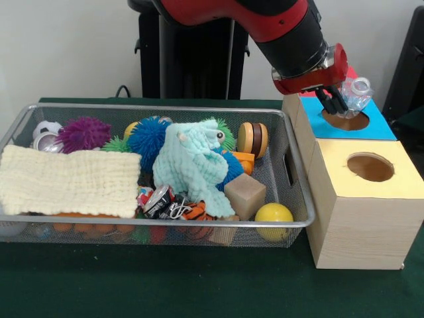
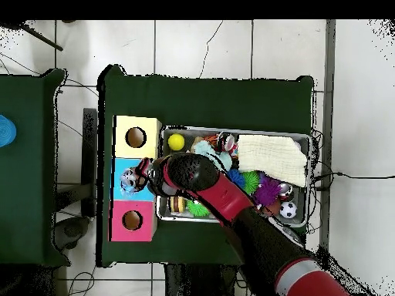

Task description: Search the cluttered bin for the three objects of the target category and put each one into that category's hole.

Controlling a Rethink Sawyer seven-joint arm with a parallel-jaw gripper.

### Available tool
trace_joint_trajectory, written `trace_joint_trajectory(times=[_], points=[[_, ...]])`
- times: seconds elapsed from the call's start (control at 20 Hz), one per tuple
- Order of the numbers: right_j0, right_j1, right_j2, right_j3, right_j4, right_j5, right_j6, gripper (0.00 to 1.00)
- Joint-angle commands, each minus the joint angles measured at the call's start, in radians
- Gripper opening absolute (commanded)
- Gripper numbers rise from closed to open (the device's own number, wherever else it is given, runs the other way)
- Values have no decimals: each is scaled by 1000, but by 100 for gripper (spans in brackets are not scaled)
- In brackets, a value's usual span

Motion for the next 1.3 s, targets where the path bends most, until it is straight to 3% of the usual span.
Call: trace_joint_trajectory(times=[0.05, 1.3], points=[[-24, 26, 7, -63, -26, 31, 96, 0], [-23, 34, 2, -85, -52, 10, 75, 0]])
